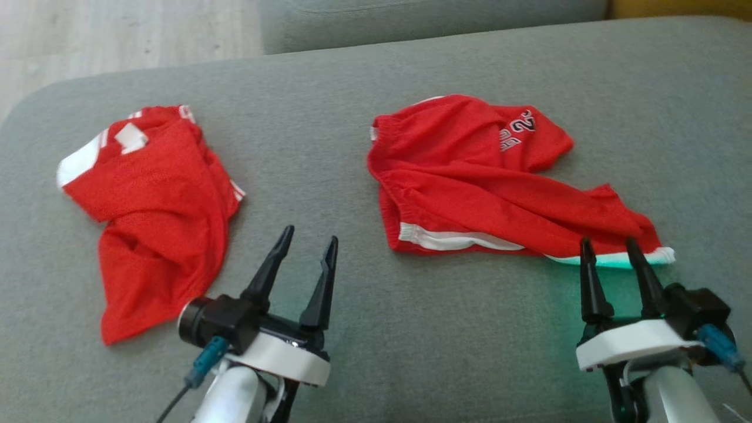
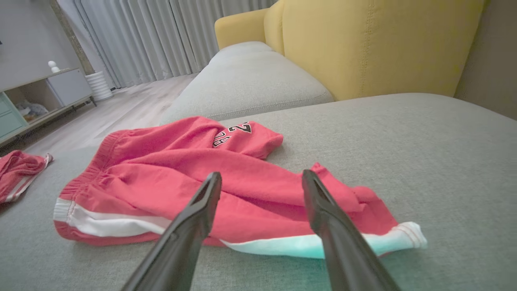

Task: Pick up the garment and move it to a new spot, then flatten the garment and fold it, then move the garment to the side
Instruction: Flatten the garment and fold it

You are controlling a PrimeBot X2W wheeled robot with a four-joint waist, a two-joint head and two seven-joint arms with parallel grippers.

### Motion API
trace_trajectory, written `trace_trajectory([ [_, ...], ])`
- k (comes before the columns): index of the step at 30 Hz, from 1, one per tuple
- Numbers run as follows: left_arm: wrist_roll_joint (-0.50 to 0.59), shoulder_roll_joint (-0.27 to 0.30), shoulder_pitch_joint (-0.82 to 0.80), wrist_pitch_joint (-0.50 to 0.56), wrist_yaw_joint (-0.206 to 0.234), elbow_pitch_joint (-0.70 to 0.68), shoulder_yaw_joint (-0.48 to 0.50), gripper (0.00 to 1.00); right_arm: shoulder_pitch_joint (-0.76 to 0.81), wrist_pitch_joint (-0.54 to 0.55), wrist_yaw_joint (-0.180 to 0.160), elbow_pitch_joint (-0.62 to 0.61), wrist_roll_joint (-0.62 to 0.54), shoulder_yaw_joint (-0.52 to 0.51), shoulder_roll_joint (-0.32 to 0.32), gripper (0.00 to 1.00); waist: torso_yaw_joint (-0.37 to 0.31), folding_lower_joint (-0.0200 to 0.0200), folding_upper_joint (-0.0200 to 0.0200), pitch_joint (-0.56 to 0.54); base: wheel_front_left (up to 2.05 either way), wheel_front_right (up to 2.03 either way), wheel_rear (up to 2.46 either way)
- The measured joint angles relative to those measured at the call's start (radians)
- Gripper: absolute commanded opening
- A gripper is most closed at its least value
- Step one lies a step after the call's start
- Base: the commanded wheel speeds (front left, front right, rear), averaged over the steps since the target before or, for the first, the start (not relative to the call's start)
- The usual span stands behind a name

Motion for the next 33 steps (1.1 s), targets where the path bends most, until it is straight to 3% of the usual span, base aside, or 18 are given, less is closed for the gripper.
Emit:
trace_trajectory([
  [7,-0.012,0.029,-0.042,0.001,0.000,0.076,-0.117,1.00,-0.002,0.000,0.000,-0.046,0.022,0.001,0.000,1.00,-0.064,0.0000,0.0000,0.020,0.00,0.00,0.00],
  [17,-0.098,0.049,-0.196,0.117,0.000,0.203,-0.272,1.00,-0.018,0.000,0.000,-0.072,0.055,0.000,0.000,1.00,-0.136,0.0002,0.0000,0.083,0.00,0.00,0.00],
  [33,-0.184,0.064,-0.292,0.119,0.000,0.297,-0.318,1.00,-0.027,-0.001,0.000,-0.080,0.063,0.001,0.000,1.00,-0.181,0.0002,0.0000,0.133,0.00,0.00,0.00],
])
